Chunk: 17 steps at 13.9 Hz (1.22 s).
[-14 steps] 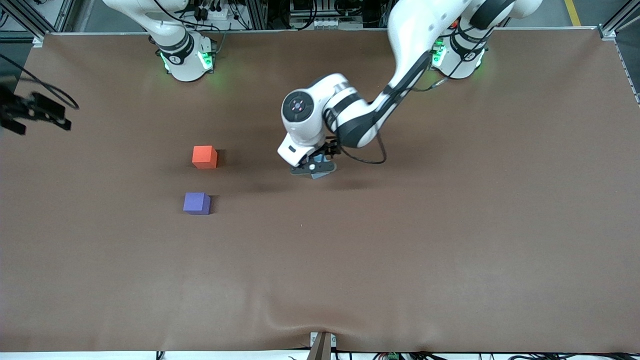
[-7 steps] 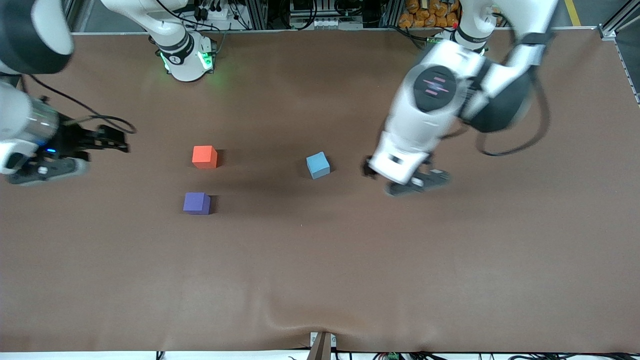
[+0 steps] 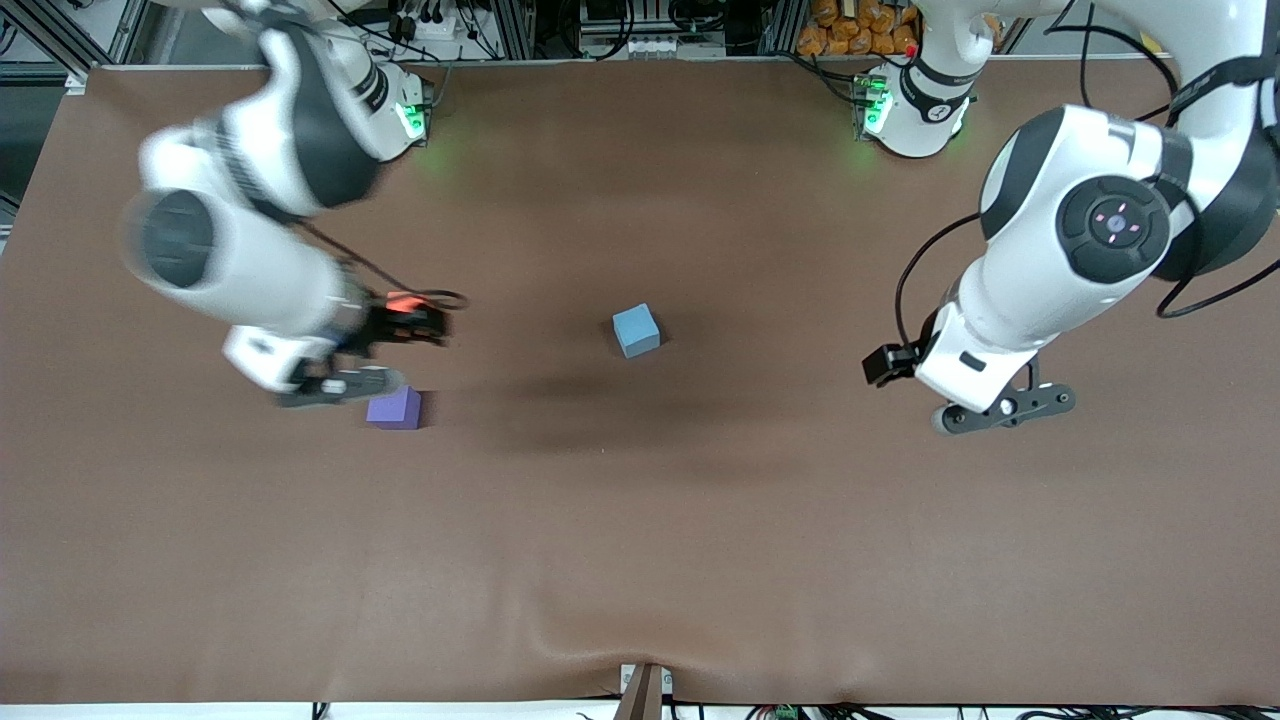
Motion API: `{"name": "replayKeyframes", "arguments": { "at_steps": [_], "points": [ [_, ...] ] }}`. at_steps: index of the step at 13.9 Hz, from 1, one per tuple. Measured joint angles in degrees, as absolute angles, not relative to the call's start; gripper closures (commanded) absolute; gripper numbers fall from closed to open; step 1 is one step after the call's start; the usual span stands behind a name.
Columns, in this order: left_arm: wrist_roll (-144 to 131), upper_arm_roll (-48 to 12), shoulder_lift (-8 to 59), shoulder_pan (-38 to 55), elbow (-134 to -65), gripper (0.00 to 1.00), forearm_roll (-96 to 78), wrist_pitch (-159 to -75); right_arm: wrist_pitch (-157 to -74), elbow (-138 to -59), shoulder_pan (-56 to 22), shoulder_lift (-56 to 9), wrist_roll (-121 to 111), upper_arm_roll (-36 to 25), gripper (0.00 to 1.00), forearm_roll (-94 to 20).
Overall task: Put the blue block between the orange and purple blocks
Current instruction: 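Set down the light-blue cube while the right gripper reaches toward it, then lower the right gripper onto the cube while the left gripper withdraws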
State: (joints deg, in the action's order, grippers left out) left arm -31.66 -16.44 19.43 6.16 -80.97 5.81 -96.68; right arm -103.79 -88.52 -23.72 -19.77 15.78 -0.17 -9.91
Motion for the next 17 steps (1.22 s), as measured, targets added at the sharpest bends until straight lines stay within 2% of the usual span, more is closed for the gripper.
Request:
{"name": "replayKeyframes", "arguments": {
  "at_steps": [2,7,12,15,17],
  "points": [
    [-28.5,-15.5,17.9,6.2,-82.2,0.00,5.8,-95.7,-110.2,-88.6,-28.4,-23.6,21.6,-0.2,0.00,-12.5],
    [-12.8,-6.4,9.8,6.2,-91.0,0.00,5.8,-95.2,-122.2,-88.5,-37.7,-31.5,33.7,-0.2,0.00,-13.0],
    [-2.2,3.3,2.7,7.4,-95.2,0.00,2.3,-94.8,-123.9,-88.5,-42.3,-35.4,34.7,-0.3,0.00,-12.3],
    [-1.9,4.3,-0.7,7.7,-95.4,0.00,1.8,-93.0,-123.9,-88.7,-45.1,-36.6,34.7,-0.4,0.00,-10.5],
    [-2.9,2.7,-2.4,7.5,-95.4,0.00,1.7,-92.0,-123.9,-88.9,-46.0,-36.7,34.6,-0.4,0.00,-8.6]
  ]
}}
